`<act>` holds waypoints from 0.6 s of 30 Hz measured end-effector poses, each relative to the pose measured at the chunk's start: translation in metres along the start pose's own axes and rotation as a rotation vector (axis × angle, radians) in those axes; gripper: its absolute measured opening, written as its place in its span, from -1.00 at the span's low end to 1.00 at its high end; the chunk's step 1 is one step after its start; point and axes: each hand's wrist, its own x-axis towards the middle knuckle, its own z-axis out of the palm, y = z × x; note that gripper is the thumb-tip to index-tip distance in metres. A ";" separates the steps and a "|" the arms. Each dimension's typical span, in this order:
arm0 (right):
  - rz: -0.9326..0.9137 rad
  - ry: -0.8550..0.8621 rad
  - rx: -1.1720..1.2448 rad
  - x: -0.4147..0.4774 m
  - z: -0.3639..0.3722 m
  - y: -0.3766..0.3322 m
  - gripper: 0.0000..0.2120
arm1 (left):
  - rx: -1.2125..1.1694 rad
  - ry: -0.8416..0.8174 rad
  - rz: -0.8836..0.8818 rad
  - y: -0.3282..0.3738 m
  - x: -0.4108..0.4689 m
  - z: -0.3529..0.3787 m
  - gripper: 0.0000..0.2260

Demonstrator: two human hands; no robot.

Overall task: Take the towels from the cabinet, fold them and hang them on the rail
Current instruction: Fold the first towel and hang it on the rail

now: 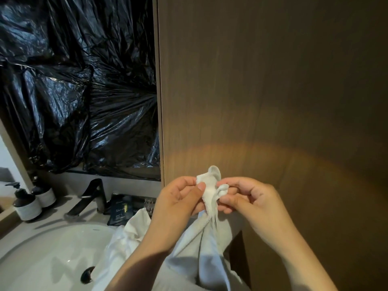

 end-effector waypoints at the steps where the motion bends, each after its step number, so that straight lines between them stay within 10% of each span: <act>1: -0.016 -0.013 -0.057 0.001 0.001 0.001 -0.77 | 0.006 -0.011 0.001 -0.001 -0.001 0.001 -0.79; 18: -0.205 0.086 -0.555 0.004 0.008 0.009 -0.75 | 0.120 0.035 0.048 -0.006 0.002 -0.005 -0.91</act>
